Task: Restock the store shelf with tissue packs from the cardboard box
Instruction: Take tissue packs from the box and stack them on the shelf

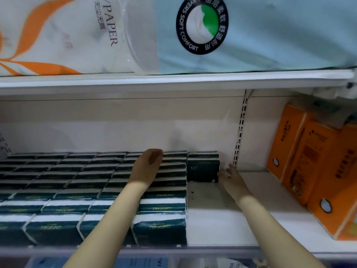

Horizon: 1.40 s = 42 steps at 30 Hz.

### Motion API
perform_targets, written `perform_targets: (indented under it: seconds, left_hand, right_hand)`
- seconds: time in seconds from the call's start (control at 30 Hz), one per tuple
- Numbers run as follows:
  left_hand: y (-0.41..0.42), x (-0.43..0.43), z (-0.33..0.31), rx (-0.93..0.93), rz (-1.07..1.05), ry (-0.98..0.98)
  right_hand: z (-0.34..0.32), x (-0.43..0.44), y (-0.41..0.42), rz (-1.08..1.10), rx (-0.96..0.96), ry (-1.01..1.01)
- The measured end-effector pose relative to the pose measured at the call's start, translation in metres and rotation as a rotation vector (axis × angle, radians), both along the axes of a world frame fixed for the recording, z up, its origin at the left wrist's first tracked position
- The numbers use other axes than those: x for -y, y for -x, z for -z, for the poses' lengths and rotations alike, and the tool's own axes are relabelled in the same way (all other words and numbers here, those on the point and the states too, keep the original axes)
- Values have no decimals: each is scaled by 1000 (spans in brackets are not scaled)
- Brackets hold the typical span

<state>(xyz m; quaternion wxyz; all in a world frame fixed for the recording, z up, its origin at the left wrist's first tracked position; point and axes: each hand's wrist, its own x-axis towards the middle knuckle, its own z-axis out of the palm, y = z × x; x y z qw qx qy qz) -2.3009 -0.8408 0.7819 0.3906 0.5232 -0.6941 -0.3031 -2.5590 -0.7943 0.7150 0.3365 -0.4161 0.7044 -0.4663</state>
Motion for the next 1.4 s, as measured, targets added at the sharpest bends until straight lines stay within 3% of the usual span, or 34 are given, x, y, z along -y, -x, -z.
perform_targets:
  seconds: [0.23, 0.4, 0.47, 0.6, 0.87, 1.4]
  left_hand:
    - [4, -37, -41, 230, -15, -7]
    - [14, -100, -43, -216, -37, 47]
    - [22, -124, -36, -296, -41, 46]
    - [43, -170, -18, -367, -74, 62]
    - [40, -257, 7, -454, -224, 57]
    - [-79, -362, 39, -412, -505, 52]
  right_hand:
    - [-36, -37, -14, 94, 136, 253]
    - [-62, -80, -24, -50, 159, 338]
    - [-69, -99, -23, -127, 175, 346]
    - [-81, -138, -14, -266, 293, 332]
    - [-60, -183, -27, -507, 308, 380]
    - [-33, -235, -167, -783, 389, 279]
